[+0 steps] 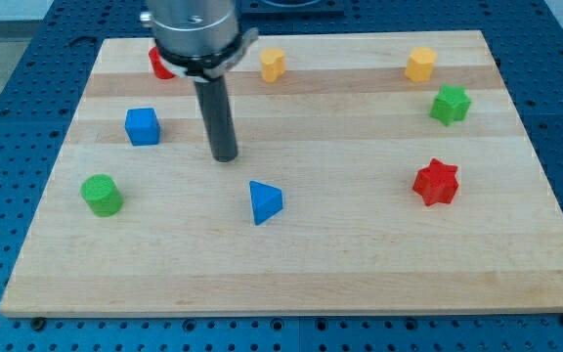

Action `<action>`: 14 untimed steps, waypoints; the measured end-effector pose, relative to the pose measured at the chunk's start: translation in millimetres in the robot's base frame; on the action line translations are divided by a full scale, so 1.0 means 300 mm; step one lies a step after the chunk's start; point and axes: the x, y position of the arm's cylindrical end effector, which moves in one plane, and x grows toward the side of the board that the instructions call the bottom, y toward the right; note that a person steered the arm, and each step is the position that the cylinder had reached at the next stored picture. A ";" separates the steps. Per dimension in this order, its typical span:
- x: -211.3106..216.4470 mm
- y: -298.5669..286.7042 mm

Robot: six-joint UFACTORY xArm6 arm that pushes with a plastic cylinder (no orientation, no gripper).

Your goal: Push green star towards yellow circle

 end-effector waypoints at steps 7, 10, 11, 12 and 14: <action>-0.049 0.822; -0.096 1.068; -0.122 1.029; -0.161 1.001; -0.261 0.962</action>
